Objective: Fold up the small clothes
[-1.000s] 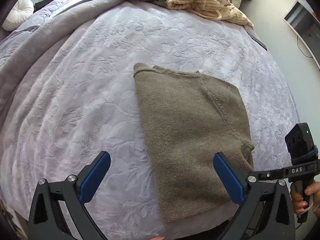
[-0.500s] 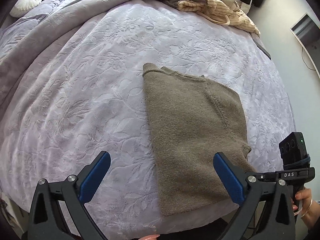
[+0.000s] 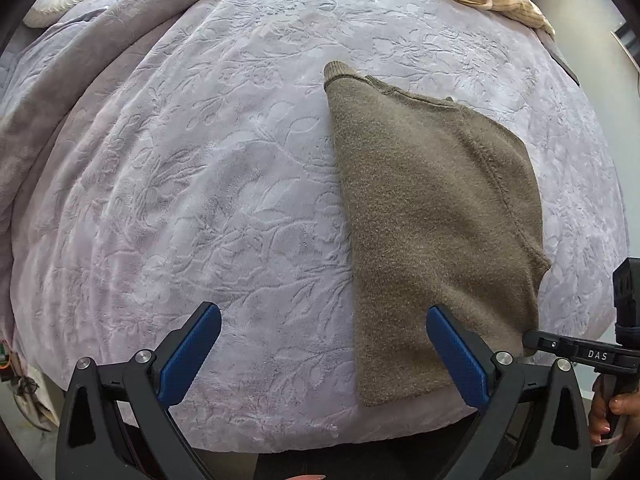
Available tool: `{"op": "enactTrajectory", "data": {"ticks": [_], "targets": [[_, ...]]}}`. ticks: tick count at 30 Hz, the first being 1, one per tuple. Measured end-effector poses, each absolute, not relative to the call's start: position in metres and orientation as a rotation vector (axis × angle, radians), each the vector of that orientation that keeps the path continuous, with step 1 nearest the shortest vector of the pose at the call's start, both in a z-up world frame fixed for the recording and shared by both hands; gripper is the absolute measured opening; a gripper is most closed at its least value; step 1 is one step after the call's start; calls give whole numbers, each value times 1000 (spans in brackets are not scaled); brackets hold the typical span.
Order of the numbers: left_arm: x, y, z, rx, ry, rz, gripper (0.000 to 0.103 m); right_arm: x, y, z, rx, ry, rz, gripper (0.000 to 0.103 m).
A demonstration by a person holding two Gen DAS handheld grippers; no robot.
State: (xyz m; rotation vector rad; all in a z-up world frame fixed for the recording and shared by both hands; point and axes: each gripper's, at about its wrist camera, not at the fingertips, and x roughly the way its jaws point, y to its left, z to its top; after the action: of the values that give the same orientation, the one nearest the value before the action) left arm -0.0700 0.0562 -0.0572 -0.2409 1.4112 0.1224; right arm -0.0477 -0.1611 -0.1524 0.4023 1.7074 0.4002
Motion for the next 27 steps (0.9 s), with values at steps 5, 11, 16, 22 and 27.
{"op": "enactTrajectory", "data": {"ticks": [5, 11, 16, 22, 27], "targets": [[-66, 53, -47, -231, 1394, 119, 103, -39, -156, -121, 287, 1658, 328, 12], [-61, 51, -35, -211, 1379, 125, 103, -17, -140, -87, 152, 1592, 266, 41], [-58, 50, -31, -220, 1398, 130, 103, -3, -125, -70, 83, 1550, 264, 68], [-56, 47, -33, -224, 1430, 123, 103, 1, -97, -55, -24, 1484, 251, 83], [-55, 47, -30, -208, 1421, 141, 103, 3, -89, -49, -42, 1457, 235, 92]]}}
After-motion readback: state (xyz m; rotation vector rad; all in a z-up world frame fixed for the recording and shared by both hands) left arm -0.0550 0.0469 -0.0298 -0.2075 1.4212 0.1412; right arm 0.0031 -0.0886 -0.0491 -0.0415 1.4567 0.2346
